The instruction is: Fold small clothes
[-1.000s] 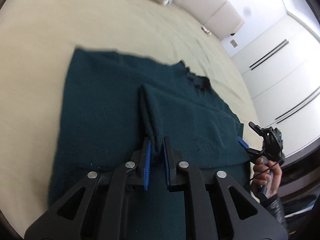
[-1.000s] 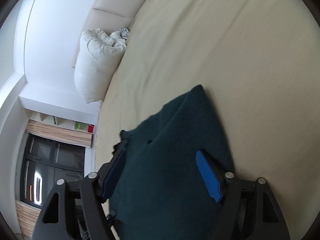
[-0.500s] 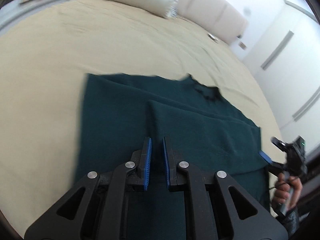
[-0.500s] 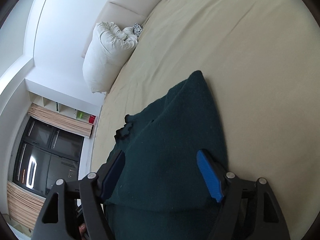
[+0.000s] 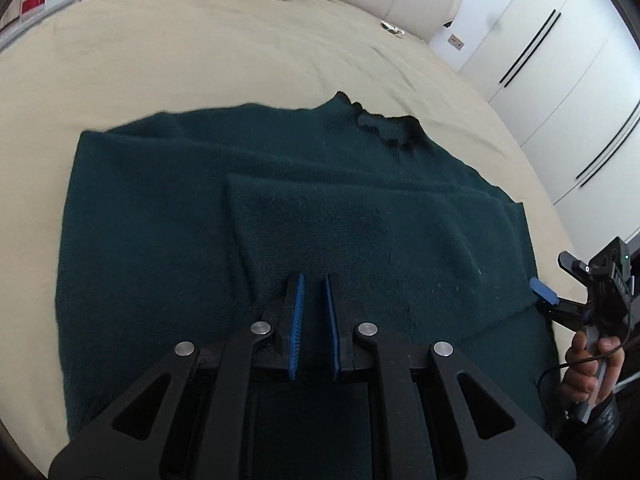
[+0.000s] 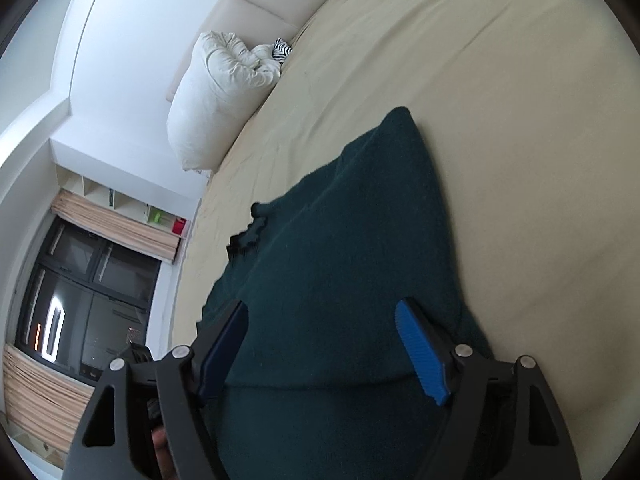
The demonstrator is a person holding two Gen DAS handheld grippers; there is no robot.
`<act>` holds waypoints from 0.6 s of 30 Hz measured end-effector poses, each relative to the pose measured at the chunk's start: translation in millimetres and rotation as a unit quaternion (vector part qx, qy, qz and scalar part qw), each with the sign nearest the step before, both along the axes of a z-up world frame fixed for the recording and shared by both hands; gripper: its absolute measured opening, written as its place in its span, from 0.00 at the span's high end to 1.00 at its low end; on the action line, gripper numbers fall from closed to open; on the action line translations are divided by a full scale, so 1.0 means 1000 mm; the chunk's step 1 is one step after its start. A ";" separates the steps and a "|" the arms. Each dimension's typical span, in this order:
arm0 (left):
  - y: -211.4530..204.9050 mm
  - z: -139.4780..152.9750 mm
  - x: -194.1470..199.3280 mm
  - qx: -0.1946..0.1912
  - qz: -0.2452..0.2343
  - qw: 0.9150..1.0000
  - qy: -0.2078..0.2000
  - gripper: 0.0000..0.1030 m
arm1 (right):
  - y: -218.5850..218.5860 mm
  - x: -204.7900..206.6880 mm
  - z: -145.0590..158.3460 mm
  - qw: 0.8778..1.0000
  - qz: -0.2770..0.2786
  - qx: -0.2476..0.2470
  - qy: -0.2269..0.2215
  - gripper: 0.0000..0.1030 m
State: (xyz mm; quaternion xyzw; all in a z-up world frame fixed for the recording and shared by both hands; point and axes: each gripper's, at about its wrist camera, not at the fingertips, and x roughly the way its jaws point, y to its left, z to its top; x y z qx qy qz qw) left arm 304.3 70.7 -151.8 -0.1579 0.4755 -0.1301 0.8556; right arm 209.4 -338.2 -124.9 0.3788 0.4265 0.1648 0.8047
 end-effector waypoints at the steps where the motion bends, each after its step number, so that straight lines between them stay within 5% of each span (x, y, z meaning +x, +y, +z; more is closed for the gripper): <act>1: 0.005 0.002 -0.004 -0.010 0.003 1.000 0.002 0.90 | -0.002 -0.006 0.003 1.000 -0.002 -0.004 0.003 0.23; 8: 0.048 0.045 -0.081 -0.045 0.008 0.999 -0.018 0.86 | -0.015 -0.094 0.038 0.999 -0.009 -0.035 -0.006 0.23; 9: 0.057 0.048 -0.097 -0.054 0.012 0.998 -0.019 0.71 | -0.015 -0.108 0.042 0.999 -0.005 -0.046 -0.007 0.23; 10: 0.065 0.049 -0.112 -0.065 0.015 0.998 -0.017 0.40 | -0.016 -0.121 0.045 0.998 -0.002 -0.059 -0.005 0.23; 12: 0.078 0.054 -0.147 -0.075 0.026 0.996 -0.027 0.18 | -0.018 -0.149 0.049 0.996 0.005 -0.090 0.003 0.23; 18: 0.110 0.043 -0.235 -0.109 0.010 0.993 0.036 0.18 | -0.037 -0.216 0.051 0.991 0.016 -0.131 0.024 0.23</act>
